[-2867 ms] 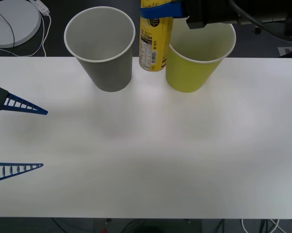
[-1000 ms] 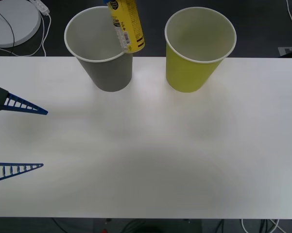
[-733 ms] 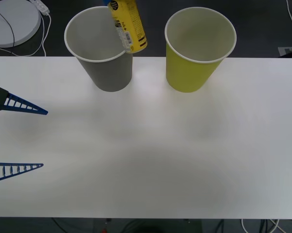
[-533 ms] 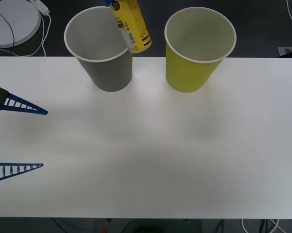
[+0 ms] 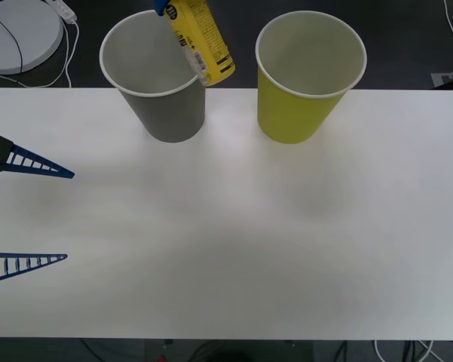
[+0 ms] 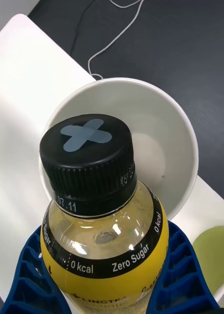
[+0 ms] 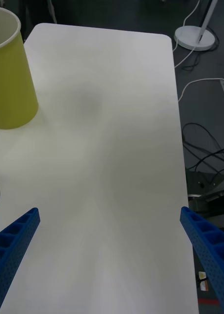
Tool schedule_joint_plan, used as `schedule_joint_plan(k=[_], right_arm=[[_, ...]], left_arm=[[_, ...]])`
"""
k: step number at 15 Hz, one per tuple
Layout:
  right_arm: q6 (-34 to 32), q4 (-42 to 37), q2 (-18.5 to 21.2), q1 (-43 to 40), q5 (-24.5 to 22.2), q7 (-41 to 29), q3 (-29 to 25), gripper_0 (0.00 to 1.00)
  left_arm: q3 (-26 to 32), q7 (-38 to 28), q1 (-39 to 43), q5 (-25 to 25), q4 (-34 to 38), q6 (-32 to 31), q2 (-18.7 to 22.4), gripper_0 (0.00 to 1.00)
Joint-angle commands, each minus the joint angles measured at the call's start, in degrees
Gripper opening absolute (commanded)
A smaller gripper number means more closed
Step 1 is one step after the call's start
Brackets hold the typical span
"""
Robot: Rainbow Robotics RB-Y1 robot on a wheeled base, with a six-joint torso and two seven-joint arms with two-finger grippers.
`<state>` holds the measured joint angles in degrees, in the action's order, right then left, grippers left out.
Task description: Put the can into the green bin and the plastic bottle into the gray bin
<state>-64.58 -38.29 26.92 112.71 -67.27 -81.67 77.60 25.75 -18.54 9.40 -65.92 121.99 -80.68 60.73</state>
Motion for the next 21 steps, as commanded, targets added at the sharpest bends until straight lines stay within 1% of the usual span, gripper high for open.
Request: schedule_joint_plan(k=[1,2,6,7,11,16,21], right_arm=[[-1.2,2.6,-2.9,1.9,-0.7,-1.8,2.3,0.0],[-2.1,4.0,-4.1,2.2,-0.8,-2.8,2.4,0.0],[-2.7,9.8,-9.1,3.5,-1.5,-3.1,3.0,0.0],[-2.7,11.7,-10.7,3.9,-1.7,-3.1,3.2,0.0],[-0.5,15.2,-14.5,4.9,-2.0,-3.0,3.3,0.0],[2.8,17.3,-17.3,5.3,-3.3,-3.0,3.9,0.0],[3.8,17.2,-17.5,5.4,-2.9,-3.0,4.1,0.0]], left_arm=[[0.0,0.0,0.0,0.0,0.0,0.0,0.0,1.0],[0.0,0.0,0.0,0.0,0.0,0.0,0.0,1.0],[0.0,0.0,0.0,0.0,0.0,0.0,0.0,1.0],[0.0,0.0,0.0,0.0,0.0,0.0,0.0,1.0],[0.0,0.0,0.0,0.0,0.0,0.0,0.0,1.0],[0.0,0.0,0.0,0.0,0.0,0.0,0.0,1.0],[0.0,0.0,0.0,0.0,0.0,0.0,0.0,1.0]])
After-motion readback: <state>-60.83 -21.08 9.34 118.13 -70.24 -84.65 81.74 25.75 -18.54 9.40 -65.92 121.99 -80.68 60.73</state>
